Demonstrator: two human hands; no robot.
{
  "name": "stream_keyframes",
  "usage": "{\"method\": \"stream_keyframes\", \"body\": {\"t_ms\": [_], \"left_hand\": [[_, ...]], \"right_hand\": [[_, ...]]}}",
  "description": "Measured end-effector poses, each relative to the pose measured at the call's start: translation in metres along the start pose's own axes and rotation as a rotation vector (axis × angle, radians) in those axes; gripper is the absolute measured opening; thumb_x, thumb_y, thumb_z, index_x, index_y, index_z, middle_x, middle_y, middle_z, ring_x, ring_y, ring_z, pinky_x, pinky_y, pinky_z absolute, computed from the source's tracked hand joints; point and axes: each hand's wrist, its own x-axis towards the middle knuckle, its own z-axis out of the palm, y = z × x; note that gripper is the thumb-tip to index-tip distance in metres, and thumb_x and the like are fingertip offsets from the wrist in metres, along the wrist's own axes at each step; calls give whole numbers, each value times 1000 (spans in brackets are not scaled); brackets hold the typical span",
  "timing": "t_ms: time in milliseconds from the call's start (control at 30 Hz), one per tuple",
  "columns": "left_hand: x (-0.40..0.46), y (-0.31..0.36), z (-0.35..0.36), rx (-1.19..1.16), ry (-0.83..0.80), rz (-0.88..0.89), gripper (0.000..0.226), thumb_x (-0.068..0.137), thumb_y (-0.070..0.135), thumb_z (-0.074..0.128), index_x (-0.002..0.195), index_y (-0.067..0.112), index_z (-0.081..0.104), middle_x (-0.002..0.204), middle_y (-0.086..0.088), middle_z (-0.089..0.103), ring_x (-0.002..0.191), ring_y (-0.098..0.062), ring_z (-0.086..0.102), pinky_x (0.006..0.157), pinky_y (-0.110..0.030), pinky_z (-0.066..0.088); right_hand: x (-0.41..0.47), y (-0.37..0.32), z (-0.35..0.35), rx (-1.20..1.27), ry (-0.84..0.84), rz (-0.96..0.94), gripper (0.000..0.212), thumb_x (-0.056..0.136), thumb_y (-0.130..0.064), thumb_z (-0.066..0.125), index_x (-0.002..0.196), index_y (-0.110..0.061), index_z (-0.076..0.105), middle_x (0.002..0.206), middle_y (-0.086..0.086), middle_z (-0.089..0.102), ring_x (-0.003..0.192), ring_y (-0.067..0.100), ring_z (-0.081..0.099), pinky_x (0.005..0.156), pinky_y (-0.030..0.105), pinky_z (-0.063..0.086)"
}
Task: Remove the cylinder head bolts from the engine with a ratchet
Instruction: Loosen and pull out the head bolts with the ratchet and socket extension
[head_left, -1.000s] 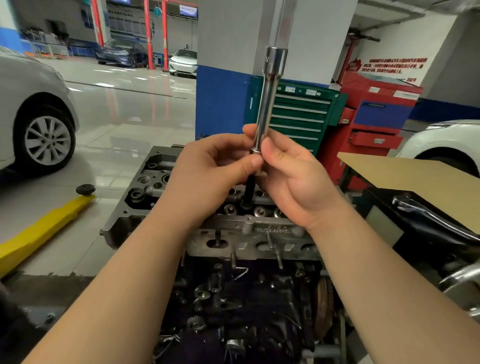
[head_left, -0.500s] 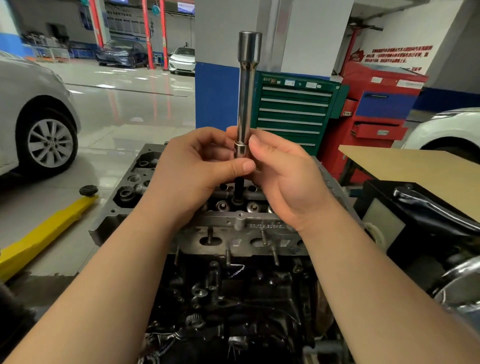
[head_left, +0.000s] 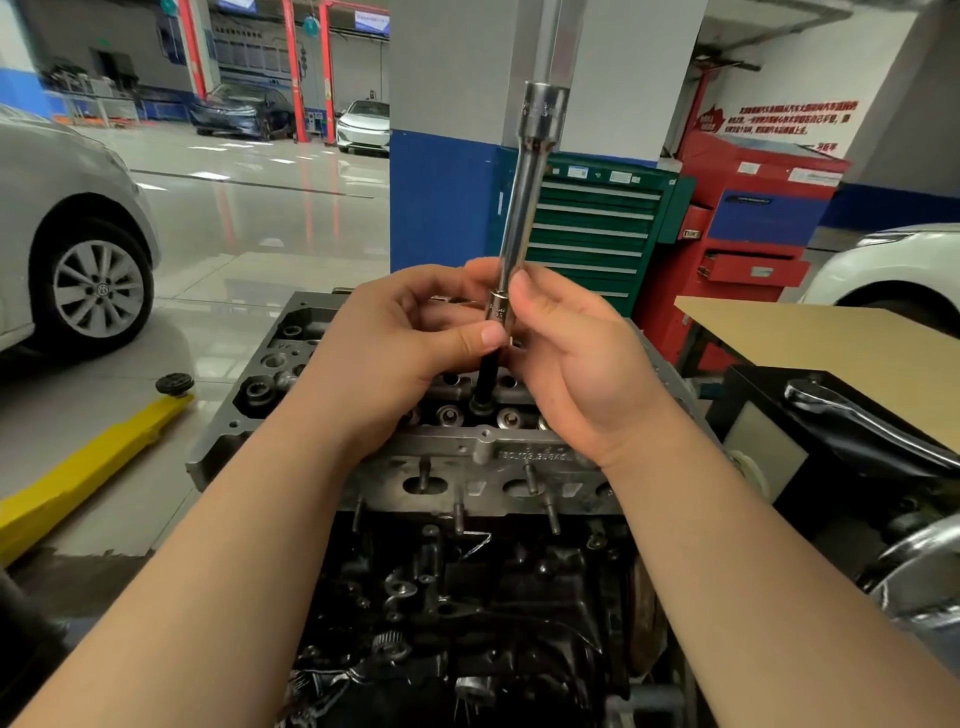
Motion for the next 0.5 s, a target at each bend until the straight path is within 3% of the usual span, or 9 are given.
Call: {"method": "stream_keyframes", "body": {"t_ms": [67, 167, 233, 333, 400, 500], "left_hand": [[0, 0, 1, -1, -44, 8, 26, 80, 11, 82, 104, 7, 74, 102, -2, 81, 111, -17, 74, 86, -26, 59], [-1, 2, 3, 96, -90, 44, 31, 84, 10, 84, 114, 8, 77, 112, -4, 79, 111, -22, 74, 96, -33, 60], [-2, 4, 5, 147, -49, 48, 31, 81, 16, 87, 111, 13, 80, 107, -3, 81, 109, -20, 75, 98, -35, 59], [-1, 4, 5, 140, 9, 14, 29, 81, 15, 86, 110, 15, 79, 98, -2, 82, 98, -18, 78, 85, -28, 61], [-1, 5, 4, 107, -25, -23, 32, 88, 10, 80, 119, 18, 74, 97, -3, 82, 96, -17, 78, 79, -23, 61], [-2, 7, 3, 33, -88, -54, 37, 91, 9, 76, 124, 23, 70, 102, -9, 80, 100, -15, 76, 82, -22, 59]], "right_hand": [[-1, 1, 1, -32, 21, -12, 20, 101, -21, 58, 114, -13, 70, 115, 16, 67, 113, 36, 64, 100, 47, 54], [0, 1, 3, -110, 53, -37, 8, 90, -21, 71, 98, -20, 69, 106, 14, 62, 107, 36, 58, 108, 60, 45], [1, 2, 5, -136, 61, -35, 16, 85, -29, 77, 96, -21, 68, 105, 12, 64, 109, 35, 61, 109, 60, 46], [2, 1, 5, -56, 35, 4, 28, 92, -38, 69, 109, -17, 72, 118, 15, 67, 123, 41, 62, 109, 56, 46], [0, 0, 3, -7, 27, 23, 28, 103, -32, 56, 119, -15, 72, 125, 12, 70, 125, 40, 63, 103, 49, 52], [-2, 0, 1, 5, 8, 16, 22, 103, -24, 57, 113, -15, 75, 120, 17, 71, 123, 42, 64, 102, 47, 55]]}}
